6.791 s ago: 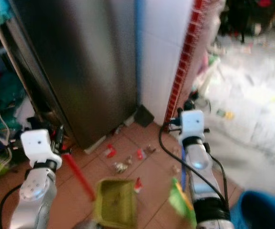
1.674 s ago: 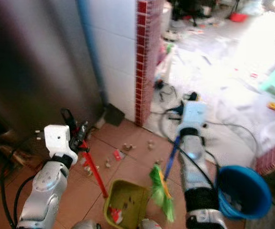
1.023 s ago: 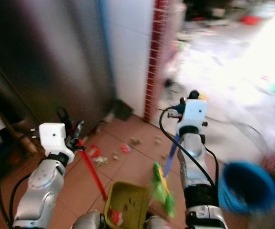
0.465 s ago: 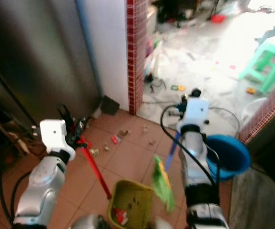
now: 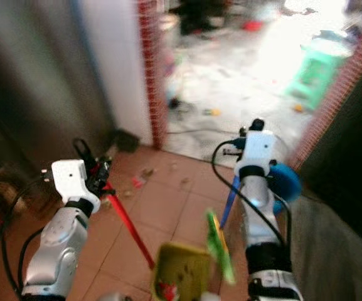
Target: Sweep floor
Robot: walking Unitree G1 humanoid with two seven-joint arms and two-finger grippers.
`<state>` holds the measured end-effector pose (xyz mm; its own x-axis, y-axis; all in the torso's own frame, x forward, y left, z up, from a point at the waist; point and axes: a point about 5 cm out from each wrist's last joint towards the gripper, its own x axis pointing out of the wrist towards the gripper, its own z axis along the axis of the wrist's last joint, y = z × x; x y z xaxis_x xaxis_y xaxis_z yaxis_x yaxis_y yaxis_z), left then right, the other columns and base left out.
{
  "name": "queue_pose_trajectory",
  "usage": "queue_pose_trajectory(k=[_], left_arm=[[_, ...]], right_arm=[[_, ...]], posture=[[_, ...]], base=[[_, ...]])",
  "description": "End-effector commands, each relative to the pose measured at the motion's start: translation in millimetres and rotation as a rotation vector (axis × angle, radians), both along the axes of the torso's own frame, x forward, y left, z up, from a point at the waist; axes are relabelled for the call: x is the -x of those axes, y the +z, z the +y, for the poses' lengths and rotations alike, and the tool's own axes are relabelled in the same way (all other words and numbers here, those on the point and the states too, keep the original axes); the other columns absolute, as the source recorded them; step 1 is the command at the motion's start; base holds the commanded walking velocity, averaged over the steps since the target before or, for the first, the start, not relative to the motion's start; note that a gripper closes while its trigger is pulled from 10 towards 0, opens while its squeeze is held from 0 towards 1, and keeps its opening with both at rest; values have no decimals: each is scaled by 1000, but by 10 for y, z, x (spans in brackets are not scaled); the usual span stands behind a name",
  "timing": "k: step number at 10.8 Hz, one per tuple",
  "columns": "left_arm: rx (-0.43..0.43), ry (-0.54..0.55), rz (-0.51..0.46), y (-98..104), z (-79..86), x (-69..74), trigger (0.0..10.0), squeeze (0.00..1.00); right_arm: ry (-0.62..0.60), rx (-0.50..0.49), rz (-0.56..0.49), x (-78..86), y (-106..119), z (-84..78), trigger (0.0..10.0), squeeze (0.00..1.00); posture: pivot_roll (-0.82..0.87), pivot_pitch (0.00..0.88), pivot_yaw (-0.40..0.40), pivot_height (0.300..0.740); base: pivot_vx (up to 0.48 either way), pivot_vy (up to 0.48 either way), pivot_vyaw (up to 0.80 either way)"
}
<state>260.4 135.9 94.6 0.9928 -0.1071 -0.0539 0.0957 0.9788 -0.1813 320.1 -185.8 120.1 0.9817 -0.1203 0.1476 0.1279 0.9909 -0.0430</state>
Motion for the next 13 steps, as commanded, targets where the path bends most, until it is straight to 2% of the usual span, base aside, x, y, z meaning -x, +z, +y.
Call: queue_pose_trajectory(k=[1,6,8,9,10,11,12,13], left_arm=[[9,-2,-49,109,1,-35,10000,0],[8,2,-51,125,24,-34,10000,0],[8,0,-50,125,24,-32,10000,0],[7,0,-52,132,23,-37,10000,0],[3,3,-53,135,28,-43,10000,0],[-8,1,-65,150,29,-49,10000,0],[-5,-2,-80,179,30,-49,10000,0],[9,1,-108,255,44,-68,10000,0]], right_arm=[[2,11,18,2,-16,-6,10000,0],[9,13,28,23,-43,9,10000,0],[9,12,28,24,-45,11,10000,0],[8,12,29,23,-49,10,10000,0],[12,8,27,23,-49,11,7059,0],[17,-2,18,21,-42,14,0,0],[20,-2,18,18,-38,17,0,0],[18,4,20,12,-33,15,510,0]], posture=[[-92,0,44,740],[-88,0,43,740],[-88,0,42,740],[-86,0,41,740],[-86,0,41,740],[-86,0,40,740],[-86,0,40,740],[-85,0,40,740]], base=[[0,382,-800],[0,480,-800],[0,441,-244],[0,0,0],[0,0,0],[0,0,0],[0,0,0],[0,0,0]])
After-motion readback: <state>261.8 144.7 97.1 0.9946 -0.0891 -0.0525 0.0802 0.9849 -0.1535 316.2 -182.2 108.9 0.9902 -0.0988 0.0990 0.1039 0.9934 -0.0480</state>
